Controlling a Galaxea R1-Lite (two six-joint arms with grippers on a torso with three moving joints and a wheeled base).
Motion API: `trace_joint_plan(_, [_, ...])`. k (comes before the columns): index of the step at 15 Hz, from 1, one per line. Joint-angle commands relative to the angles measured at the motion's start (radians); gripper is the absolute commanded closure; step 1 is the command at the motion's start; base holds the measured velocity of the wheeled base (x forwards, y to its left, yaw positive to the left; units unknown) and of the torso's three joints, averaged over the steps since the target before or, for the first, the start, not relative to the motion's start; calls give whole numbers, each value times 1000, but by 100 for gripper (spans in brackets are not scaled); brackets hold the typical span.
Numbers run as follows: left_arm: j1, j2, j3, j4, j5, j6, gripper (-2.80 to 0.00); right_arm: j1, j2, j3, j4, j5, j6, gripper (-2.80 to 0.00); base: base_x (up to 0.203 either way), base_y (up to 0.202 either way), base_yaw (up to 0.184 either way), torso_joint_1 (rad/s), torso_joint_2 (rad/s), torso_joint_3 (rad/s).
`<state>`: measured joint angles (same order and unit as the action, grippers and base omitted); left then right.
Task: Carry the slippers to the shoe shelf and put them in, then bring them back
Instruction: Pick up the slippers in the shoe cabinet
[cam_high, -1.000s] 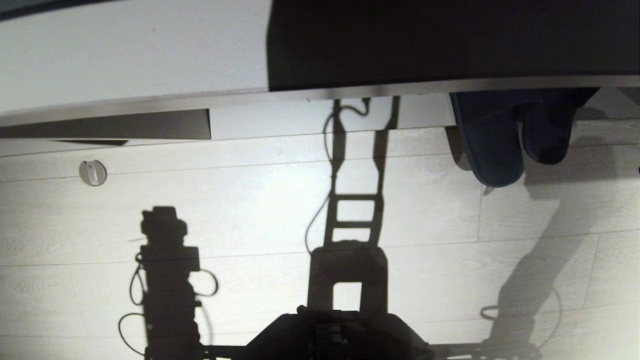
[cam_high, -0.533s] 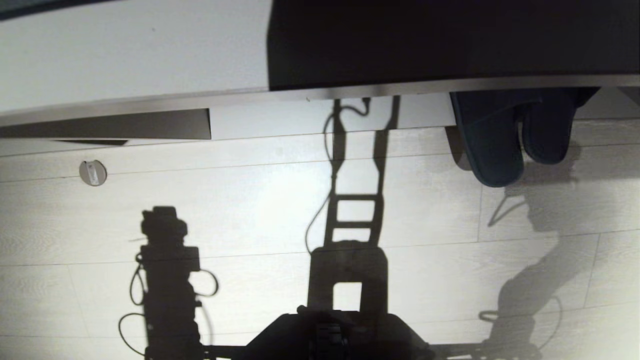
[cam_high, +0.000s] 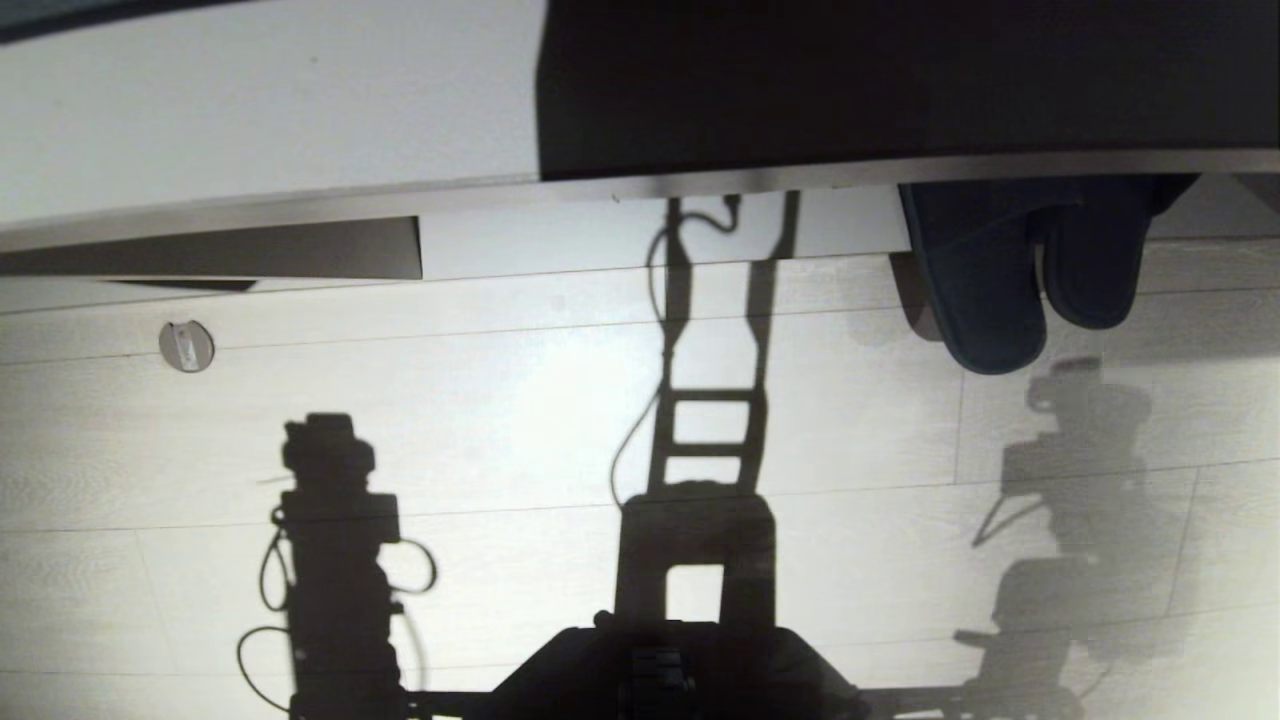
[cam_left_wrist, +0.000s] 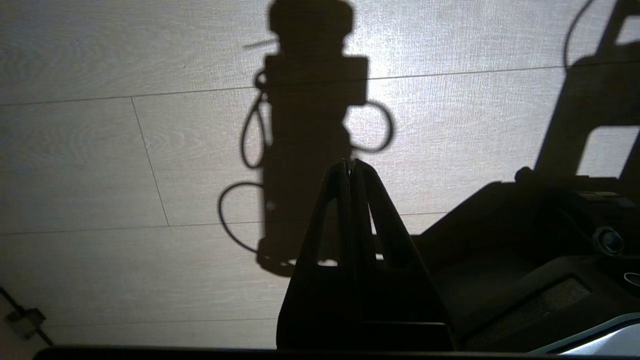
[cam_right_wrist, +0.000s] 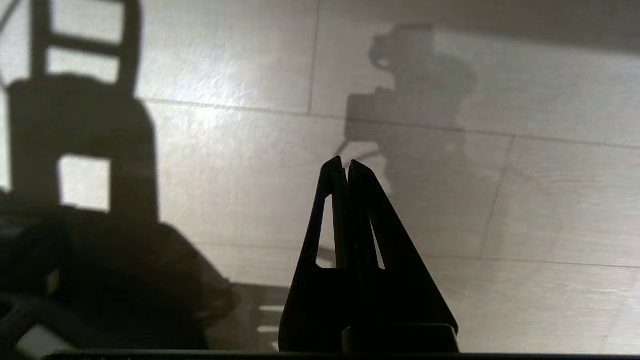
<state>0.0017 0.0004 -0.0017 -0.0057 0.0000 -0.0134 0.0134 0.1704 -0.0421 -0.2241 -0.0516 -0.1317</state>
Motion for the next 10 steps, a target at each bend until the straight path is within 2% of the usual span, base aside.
trace_joint_plan(1, [0, 0, 0, 0, 0, 0, 0, 0, -113, 41, 39, 24, 15, 0, 0, 0, 0, 0, 0, 0])
trace_joint_plan(4, [0, 0, 0, 0, 0, 0, 0, 0, -170, 42, 237, 64, 79, 0, 0, 0, 0, 0, 0, 0])
trace_joint_plan(10, [1, 0, 0, 0, 0, 0, 0, 0, -169, 42, 230, 67, 90, 0, 0, 0, 0, 0, 0, 0])
